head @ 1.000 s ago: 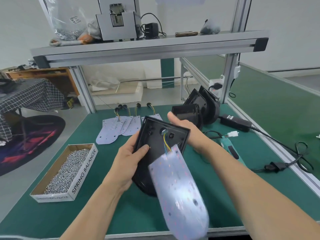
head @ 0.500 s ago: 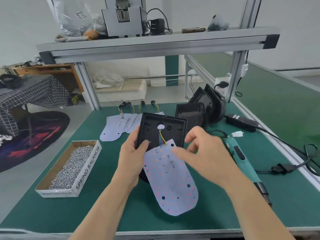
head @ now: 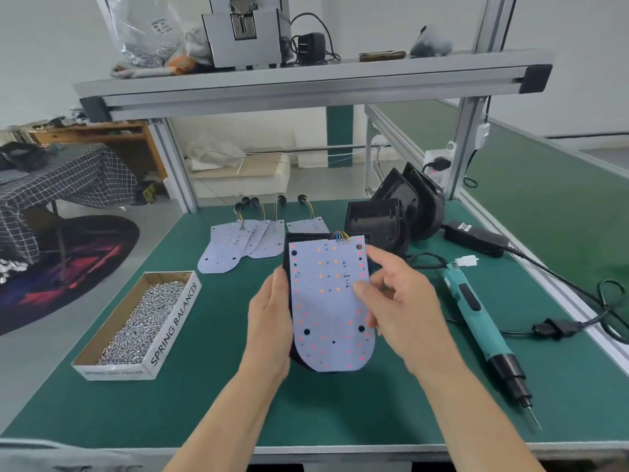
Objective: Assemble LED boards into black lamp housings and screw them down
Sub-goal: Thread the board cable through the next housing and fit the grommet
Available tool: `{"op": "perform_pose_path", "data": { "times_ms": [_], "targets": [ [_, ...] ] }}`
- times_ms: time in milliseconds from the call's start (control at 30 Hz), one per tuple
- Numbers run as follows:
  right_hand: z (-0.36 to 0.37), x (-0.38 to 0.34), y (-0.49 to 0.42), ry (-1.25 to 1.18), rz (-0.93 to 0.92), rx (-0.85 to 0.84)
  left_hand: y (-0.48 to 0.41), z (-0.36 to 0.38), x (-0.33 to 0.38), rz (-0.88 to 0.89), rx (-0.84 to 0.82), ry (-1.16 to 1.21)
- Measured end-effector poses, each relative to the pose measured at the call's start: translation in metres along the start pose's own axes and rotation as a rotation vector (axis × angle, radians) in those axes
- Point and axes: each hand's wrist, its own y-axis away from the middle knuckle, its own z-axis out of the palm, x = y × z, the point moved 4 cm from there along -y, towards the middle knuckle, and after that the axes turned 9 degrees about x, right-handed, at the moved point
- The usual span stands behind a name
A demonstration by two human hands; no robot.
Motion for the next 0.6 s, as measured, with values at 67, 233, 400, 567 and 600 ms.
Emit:
{"op": "perform_pose_path", "data": {
  "times_ms": [67, 233, 400, 567, 600],
  "targets": [
    [0.006, 0.0, 0.004, 0.066, -0.045, 0.093, 0.006, 0.003, -0.003, 0.007, 0.006, 0.04],
    [0.012, 0.01, 0.006, 0.07, 0.011, 0.186, 0.01, 0.004, -0.003, 0.12, 0.011, -0.012],
    [0.008, 0.003, 0.011, 0.526, -0.294, 0.305, 0.008, -0.001, -0.008, 0.124, -0.031, -0.028],
    [-0.002, 0.015, -0.006, 0.138, -0.06, 0.148, 0.006, -0.006, -0.008, 0.046, -0.146, 0.063],
    [0.0, 0.019, -0.01, 0.029, 0.038, 0.087, 0.008, -0.006, -0.009, 0.048, -0.17, 0.044]
  ]
}}
